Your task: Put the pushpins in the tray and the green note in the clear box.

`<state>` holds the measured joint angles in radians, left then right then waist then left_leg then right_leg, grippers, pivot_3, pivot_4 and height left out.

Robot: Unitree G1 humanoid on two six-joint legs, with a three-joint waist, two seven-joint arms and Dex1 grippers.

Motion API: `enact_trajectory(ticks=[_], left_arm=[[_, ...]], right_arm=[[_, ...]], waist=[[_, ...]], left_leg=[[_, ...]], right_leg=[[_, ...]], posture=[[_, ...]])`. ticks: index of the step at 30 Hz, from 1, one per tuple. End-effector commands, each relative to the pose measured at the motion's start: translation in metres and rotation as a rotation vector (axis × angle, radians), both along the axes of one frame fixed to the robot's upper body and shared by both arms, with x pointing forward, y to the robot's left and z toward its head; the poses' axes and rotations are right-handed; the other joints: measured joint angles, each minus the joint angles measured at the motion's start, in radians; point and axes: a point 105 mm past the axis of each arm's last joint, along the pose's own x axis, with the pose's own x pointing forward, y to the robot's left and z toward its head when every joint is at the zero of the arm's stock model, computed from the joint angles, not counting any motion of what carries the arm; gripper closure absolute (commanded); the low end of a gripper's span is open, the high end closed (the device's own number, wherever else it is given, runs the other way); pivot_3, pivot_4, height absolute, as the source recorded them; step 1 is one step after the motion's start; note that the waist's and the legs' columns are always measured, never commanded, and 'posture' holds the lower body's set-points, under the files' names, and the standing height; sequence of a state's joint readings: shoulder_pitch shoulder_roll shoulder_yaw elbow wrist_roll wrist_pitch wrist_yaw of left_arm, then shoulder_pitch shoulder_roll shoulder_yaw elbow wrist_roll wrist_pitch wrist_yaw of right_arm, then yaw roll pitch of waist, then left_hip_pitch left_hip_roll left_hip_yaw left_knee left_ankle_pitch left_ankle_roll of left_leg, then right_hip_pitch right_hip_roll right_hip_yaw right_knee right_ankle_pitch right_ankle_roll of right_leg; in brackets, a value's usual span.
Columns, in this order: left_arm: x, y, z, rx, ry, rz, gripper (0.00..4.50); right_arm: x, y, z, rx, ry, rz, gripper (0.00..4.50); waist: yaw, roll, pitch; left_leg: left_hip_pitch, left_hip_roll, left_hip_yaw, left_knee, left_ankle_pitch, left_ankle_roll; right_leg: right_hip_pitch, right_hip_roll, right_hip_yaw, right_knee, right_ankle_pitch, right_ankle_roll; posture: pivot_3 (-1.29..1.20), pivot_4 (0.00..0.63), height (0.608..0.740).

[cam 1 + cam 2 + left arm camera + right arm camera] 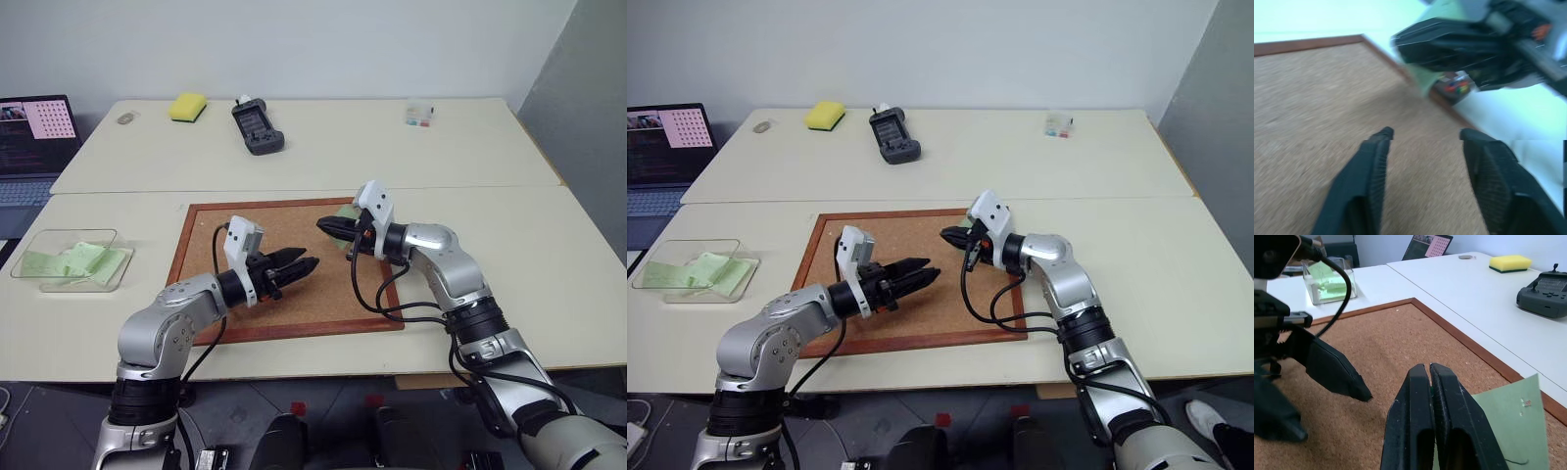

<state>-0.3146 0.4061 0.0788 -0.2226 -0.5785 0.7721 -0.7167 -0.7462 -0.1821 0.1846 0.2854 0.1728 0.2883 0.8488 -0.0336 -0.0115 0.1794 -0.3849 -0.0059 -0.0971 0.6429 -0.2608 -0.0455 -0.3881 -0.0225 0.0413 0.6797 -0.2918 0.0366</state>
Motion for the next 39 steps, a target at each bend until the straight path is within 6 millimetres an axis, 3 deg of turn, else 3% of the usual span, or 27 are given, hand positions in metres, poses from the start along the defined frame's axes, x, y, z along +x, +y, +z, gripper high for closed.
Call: enact_trajectory(ticks=[1, 15, 19, 32, 39], left_arm=[[0.007, -0.012, 0.007, 0.001, -0.068, 0.0, 1.26], [0.028, -0.03, 0.04, -0.238, -0.172, 0.054, 1.26], [0.025, -0.029, 0.039, -0.235, -0.169, 0.041, 1.79], [0.025, -0.028, 0.039, -0.245, -0.166, 0.044, 4.44], [0.033, -0.026, 0.033, -0.258, -0.107, 0.097, 4.48]], right_arm=[[-0.009, 0.009, 0.027, 0.073, -0.039, 0.033, 4.5], [-0.015, 0.009, 0.035, 0.195, 0.117, -0.034, 4.5], [-0.014, 0.008, 0.036, 0.2, 0.122, -0.046, 4.5], [-0.014, 0.01, 0.036, 0.205, 0.126, -0.048, 4.5], [-0.016, 0.01, 0.036, 0.203, 0.124, -0.047, 4.5]], waist=[[0.0, 0.0, 0.0], [0.0, -0.001, 0.001], [-0.001, -0.001, 0.001], [0.0, -0.001, 0.001], [0.0, -0.001, 0.001]], left_leg=[[0.0, 0.0, 0.0, 0.0, 0.0, 0.0], [-0.001, 0.0, 0.0, 0.001, 0.0, 0.0], [-0.001, 0.0, 0.0, 0.0, 0.0, 0.0], [-0.001, 0.0, 0.0, 0.001, 0.0, 0.0], [-0.001, 0.0, 0.0, 0.001, 0.0, 0.0]], right_leg=[[0.0, 0.0, 0.0, 0.0, 0.0, 0.0], [0.0, 0.0, 0.0, 0.0, 0.0, 0.0], [0.0, 0.0, 0.0, 0.0, 0.0, 0.0], [0.0, 0.0, 0.0, 0.0, 0.0, 0.0], [0.0, 0.0, 0.0, 0.0, 0.0, 0.0]], posture=[[0.0, 0.15, 0.74], [0.0, 0.15, 0.74], [0.0, 0.15, 0.74], [0.0, 0.15, 0.74], [0.0, 0.15, 0.74]])
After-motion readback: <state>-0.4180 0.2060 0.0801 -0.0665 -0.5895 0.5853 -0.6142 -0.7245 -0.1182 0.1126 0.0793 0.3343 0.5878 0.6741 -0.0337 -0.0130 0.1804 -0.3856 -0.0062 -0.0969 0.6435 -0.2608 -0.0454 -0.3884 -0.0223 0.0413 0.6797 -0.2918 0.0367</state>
